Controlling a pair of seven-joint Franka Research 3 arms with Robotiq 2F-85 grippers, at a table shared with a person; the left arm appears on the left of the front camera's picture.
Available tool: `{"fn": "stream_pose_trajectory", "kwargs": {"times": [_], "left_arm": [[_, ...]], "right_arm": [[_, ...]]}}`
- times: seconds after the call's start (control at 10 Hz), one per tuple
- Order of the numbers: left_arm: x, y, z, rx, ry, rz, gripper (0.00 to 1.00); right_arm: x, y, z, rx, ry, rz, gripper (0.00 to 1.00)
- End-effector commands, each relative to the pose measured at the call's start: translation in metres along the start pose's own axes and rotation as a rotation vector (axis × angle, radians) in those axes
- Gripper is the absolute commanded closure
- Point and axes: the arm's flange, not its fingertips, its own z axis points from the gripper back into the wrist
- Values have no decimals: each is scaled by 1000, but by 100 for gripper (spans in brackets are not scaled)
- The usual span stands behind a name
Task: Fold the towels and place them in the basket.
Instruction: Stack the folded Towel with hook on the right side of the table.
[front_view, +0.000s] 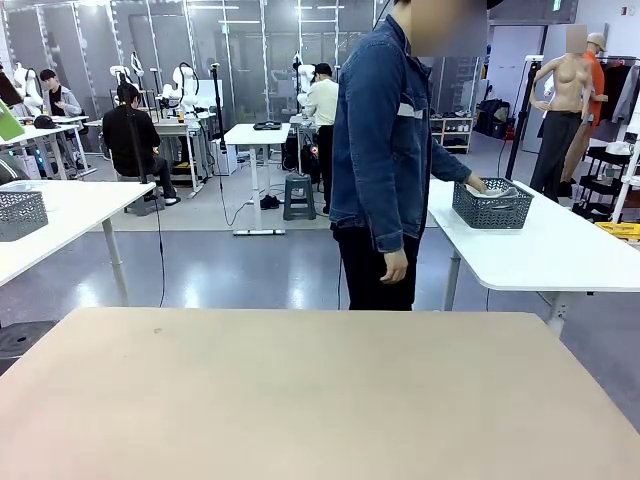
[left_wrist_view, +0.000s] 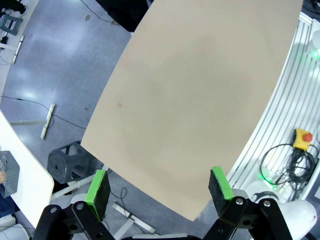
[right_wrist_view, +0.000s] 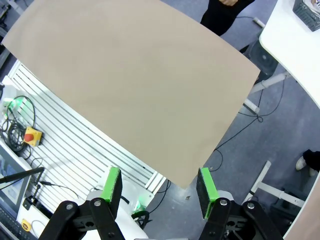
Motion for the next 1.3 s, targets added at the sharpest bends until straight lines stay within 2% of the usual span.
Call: {"fn": "stream_pose_trajectory", "kwargs": {"times": [0.0, 1.2], "left_arm": [[-2, -2, 0, 14, 5, 1, 0], [-2, -2, 0, 14, 5, 1, 0]], "right_arm": [[0, 0, 2, -10, -1, -11, 25], [0, 0, 2, -10, -1, -11, 25]]}}
